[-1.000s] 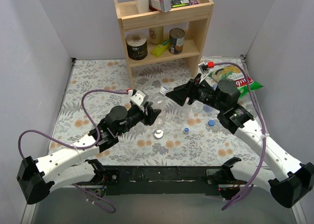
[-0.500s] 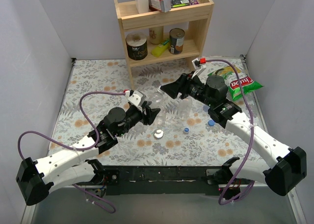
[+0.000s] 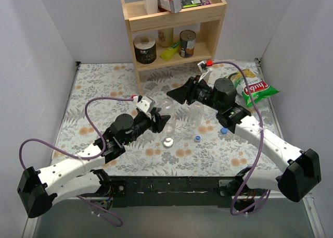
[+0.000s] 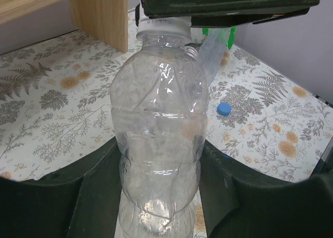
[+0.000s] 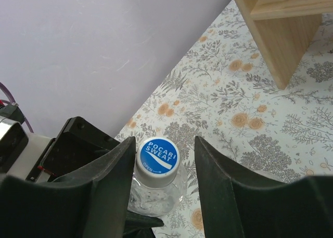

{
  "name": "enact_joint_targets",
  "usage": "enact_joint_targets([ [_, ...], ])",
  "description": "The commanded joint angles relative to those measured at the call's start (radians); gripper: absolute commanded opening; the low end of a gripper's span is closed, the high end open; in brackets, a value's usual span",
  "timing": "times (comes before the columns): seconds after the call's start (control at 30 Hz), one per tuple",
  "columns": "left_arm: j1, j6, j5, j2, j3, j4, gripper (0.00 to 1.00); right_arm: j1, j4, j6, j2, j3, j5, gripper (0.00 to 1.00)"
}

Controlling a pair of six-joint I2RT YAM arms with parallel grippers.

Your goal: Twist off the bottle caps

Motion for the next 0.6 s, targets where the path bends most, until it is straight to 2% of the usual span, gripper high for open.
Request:
enact_joint_targets([
  [0.0, 0.0, 0.004, 0.008, -0.001, 0.007, 0.011, 0.3, 0.008, 0.082, 0.013, 0.012, 0.052, -0.032, 0.5],
  [0.07, 0.0, 0.001, 0.01, -0.001, 0.007, 0.013, 0.3, 0.009, 0.086, 0.013, 0.009, 0.046, -0.031, 0.42],
  [0.1, 0.0, 0.001, 0.011, -0.003, 0.007, 0.014, 0.3, 0.009, 0.088, 0.013, 0.009, 0.043, -0.031, 0.32],
  [0.27, 0.009, -0.032, 0.031, -0.001, 0.01, 0.016, 0.3, 0.011, 0.096, 0.016, 0.01, 0.037, -0.04, 0.01],
  [0.4, 0.104, -0.127, 0.244, -0.004, 0.004, 0.065, 0.31, 0.011, 0.096, 0.004, 0.01, 0.029, -0.038, 0.01],
  [0.57, 0.181, -0.141, 0.431, -0.016, -0.012, 0.129, 0.3, 0.011, 0.108, -0.04, 0.0, 0.026, -0.061, 0.01],
])
